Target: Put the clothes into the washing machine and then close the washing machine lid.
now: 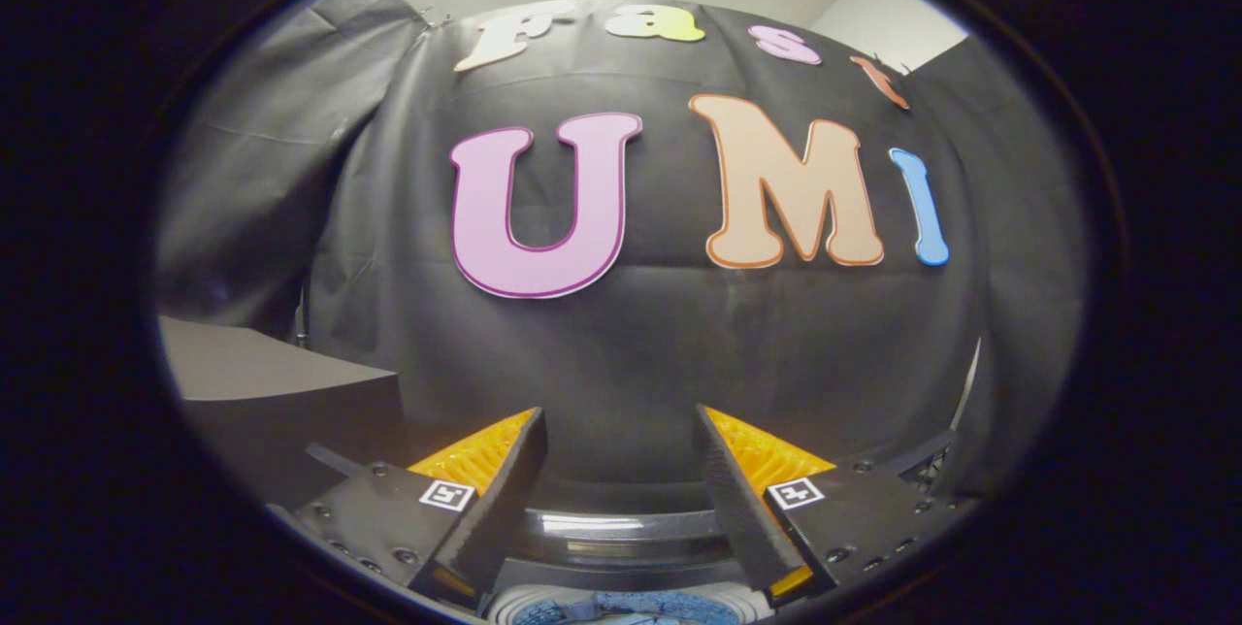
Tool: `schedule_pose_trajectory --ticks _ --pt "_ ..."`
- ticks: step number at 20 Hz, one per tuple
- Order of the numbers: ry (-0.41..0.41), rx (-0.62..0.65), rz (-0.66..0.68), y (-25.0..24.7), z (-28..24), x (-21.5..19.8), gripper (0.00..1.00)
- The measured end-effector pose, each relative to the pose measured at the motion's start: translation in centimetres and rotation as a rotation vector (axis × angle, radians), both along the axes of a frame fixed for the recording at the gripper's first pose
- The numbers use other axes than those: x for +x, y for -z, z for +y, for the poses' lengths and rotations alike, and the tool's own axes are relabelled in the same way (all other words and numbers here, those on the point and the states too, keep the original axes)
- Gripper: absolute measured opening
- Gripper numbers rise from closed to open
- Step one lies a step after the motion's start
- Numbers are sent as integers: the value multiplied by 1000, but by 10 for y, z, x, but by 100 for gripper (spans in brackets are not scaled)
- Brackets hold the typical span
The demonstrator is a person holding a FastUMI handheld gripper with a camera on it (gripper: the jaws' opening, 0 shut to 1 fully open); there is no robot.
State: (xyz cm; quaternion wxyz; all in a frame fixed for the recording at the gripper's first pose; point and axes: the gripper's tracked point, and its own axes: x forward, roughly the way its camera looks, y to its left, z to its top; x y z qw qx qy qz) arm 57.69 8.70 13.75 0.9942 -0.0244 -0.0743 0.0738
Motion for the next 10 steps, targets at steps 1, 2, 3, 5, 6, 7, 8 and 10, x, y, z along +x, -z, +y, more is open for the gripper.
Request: schedule_pose_trajectory --ticks 1,2,3,5,6,7,8,10 --pt "3 -6 6 0 0 1 94" --pt "5 -7 9 -1 3 4 94" --pt "3 -10 11 -2 5 7 94" --pt "-2 -9 9 -2 6 7 94" --pt "-4 -8 15 -2 5 6 94" --pt "-6 -8 14 -3 3 7 94" --pt "-9 -11 8 -4 3 8 94" --pt "-17 -11 5 -1 4 4 94"
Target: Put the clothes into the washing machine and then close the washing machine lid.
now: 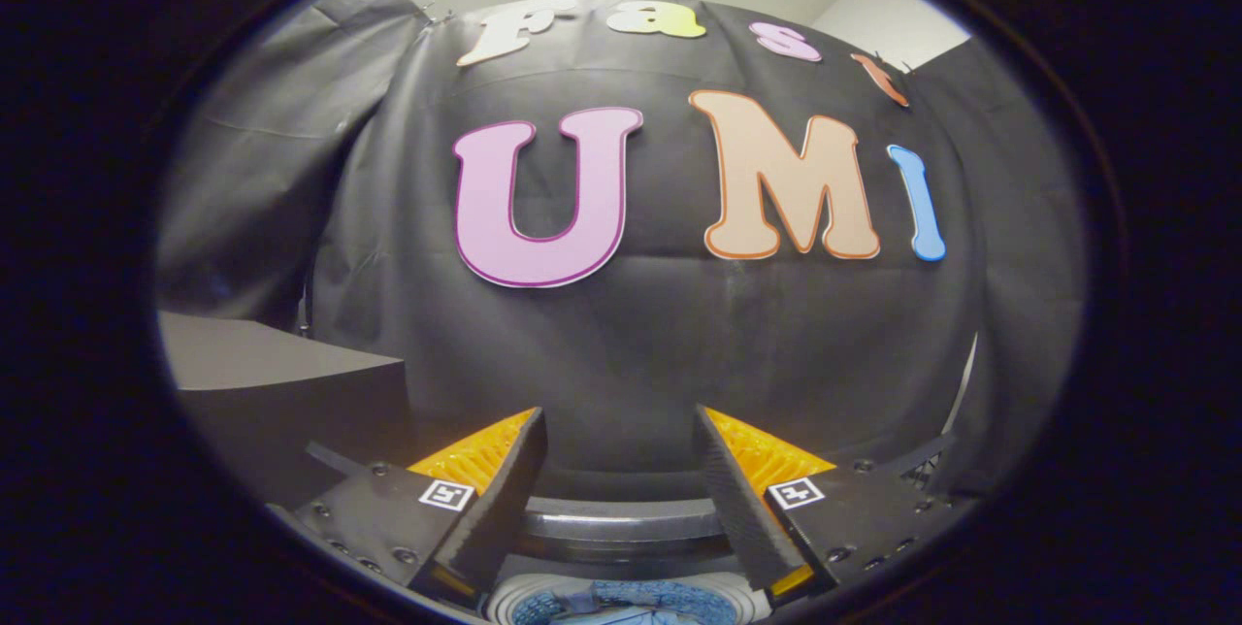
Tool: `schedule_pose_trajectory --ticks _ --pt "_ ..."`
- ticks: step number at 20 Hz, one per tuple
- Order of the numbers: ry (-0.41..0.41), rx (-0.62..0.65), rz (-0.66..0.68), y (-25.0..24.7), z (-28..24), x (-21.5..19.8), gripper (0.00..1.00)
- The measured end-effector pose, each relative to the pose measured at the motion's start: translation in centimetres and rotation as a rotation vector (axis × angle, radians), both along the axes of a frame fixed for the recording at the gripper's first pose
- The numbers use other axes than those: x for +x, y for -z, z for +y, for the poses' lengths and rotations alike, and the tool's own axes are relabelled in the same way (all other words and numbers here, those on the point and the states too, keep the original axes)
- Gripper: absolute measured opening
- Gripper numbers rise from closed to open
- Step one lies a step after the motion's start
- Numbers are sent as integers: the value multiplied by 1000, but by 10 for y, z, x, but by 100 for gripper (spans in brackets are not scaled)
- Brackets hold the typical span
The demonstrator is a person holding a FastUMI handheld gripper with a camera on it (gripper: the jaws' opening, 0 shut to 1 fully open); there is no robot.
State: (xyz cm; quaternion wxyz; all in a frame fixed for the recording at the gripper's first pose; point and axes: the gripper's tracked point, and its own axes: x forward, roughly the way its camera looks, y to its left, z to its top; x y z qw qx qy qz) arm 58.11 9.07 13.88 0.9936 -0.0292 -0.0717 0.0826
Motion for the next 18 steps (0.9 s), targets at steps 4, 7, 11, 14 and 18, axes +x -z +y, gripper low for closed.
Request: schedule_pose_trajectory --ticks 4,7,11,14,18 --pt "-10 -7 -7 1 -1 -3 94" --pt "-1 -19 -4 5 -6 0 94" --pt "33 -116 50 51 -13 -11 96" --pt "33 -114 37 53 -14 -12 96" --pt "36 -91 56 56 -15 -18 96"
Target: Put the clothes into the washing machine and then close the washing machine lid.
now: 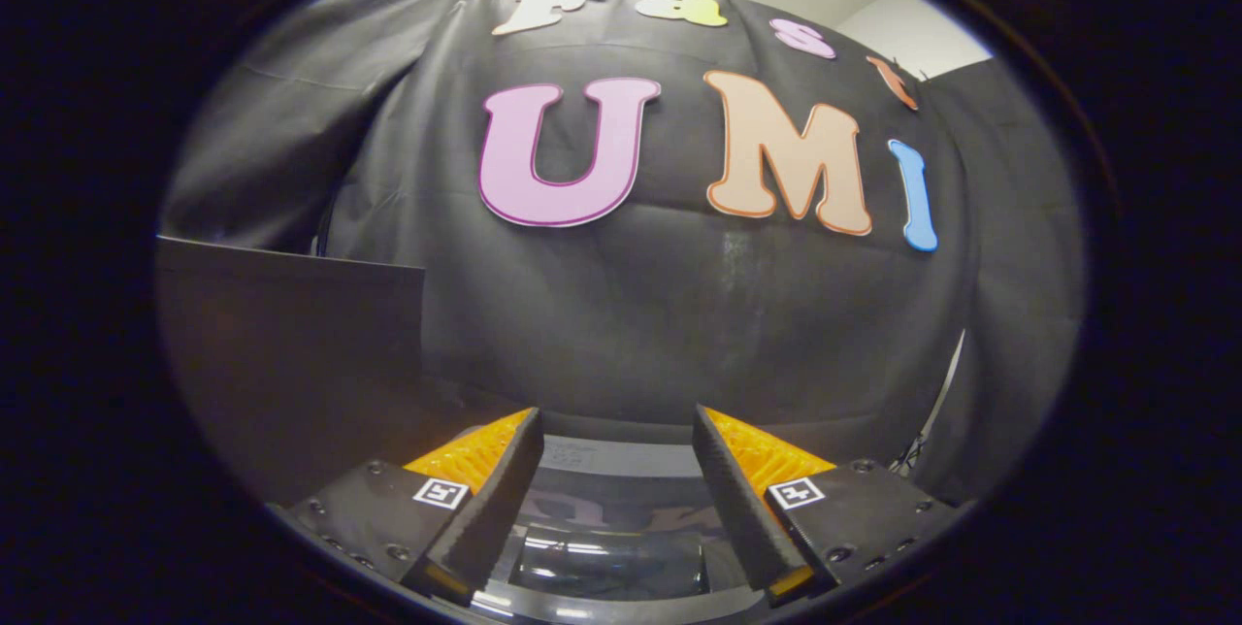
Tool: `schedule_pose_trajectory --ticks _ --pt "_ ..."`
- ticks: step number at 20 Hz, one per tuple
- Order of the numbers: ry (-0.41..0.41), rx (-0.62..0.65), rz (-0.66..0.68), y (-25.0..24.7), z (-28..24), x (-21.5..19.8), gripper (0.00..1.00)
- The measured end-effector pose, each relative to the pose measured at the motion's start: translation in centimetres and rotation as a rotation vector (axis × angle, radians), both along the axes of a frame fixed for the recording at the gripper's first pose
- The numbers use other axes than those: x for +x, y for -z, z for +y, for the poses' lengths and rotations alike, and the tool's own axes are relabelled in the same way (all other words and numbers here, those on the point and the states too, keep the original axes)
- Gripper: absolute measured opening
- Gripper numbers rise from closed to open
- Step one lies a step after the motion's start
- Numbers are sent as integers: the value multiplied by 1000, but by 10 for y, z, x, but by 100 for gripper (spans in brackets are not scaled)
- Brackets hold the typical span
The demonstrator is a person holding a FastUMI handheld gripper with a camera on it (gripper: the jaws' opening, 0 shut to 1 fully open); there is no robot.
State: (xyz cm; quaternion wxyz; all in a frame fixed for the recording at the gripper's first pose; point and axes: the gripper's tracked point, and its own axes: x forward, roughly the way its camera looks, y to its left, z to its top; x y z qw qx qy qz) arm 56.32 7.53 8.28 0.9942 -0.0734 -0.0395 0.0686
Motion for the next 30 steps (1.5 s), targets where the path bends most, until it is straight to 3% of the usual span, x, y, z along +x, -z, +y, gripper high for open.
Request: schedule_pose_trajectory --ticks 12,18,23,27,30 --pt "50 17 63 5 -10 -64 97" --pt "119 55 182 59 -32 -110 96" --pt "77 186 218 96 -27 -149 97" --pt "89 192 180 77 -30 -177 97" --pt "27 167 215 71 -10 -188 97"
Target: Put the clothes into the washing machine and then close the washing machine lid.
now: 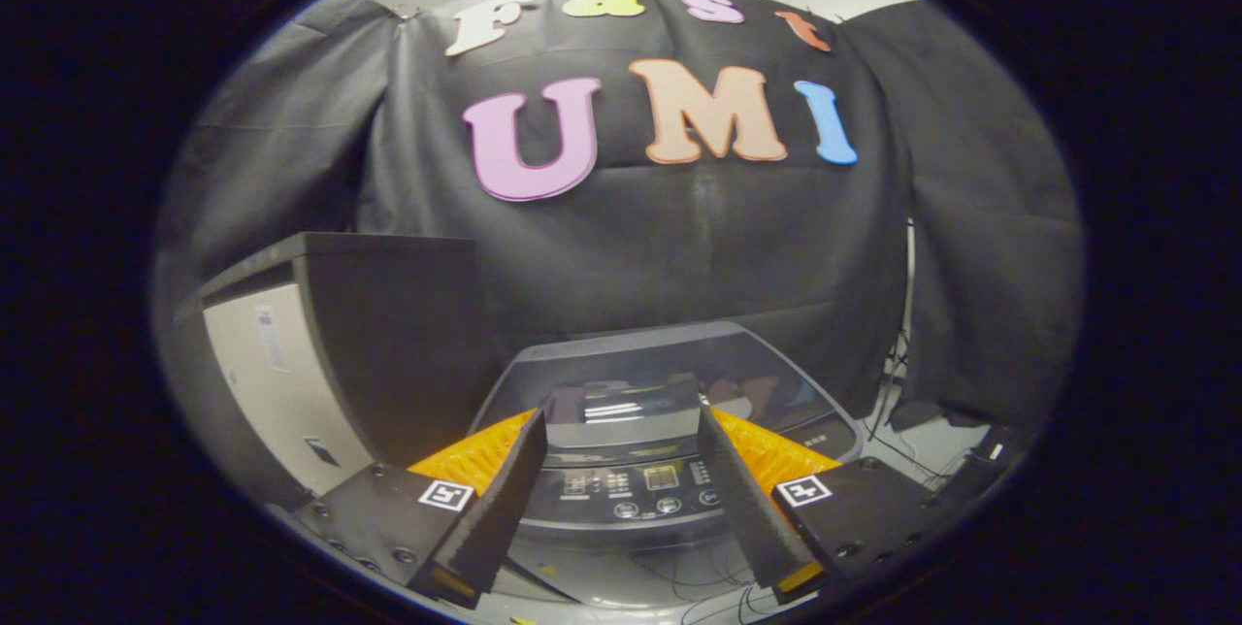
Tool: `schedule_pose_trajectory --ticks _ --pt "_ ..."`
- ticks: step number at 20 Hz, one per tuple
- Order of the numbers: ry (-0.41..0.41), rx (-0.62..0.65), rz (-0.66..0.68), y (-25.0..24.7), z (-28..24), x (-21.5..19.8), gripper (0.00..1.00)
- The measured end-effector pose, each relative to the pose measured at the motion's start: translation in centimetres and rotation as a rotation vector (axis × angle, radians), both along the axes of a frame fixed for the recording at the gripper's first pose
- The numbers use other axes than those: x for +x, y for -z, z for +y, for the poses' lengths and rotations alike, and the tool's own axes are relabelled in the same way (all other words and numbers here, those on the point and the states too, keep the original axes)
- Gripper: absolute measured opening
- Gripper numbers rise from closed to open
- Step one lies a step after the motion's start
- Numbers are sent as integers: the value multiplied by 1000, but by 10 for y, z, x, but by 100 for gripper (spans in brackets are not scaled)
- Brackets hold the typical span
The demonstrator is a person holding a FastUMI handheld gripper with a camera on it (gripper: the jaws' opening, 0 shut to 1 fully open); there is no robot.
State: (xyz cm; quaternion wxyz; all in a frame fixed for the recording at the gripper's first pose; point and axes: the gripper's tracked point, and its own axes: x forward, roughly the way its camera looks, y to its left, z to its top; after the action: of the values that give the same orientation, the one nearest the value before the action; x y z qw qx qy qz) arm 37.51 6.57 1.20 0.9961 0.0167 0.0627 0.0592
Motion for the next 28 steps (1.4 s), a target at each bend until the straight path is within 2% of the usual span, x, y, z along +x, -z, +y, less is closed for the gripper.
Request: schedule_pose_trajectory --ticks 4,5,6,9,14,15,18,24,28 --pt "-82 52 -27 -8 15 -20 97" --pt "-99 33 -52 -9 14 -21 98" --pt "-82 19 -40 -6 7 -18 98" --pt "-140 3 -86 -25 3 -19 98" --pt "-112 -164 -151 -47 -45 -10 98" --pt "-96 -164 -158 -48 -54 -12 98" --pt "-128 -96 -132 -42 -53 -14 98" --pt "-33 -21 -143 -59 -81 -18 98" --pt "-36 -17 -178 -67 -69 -20 97"
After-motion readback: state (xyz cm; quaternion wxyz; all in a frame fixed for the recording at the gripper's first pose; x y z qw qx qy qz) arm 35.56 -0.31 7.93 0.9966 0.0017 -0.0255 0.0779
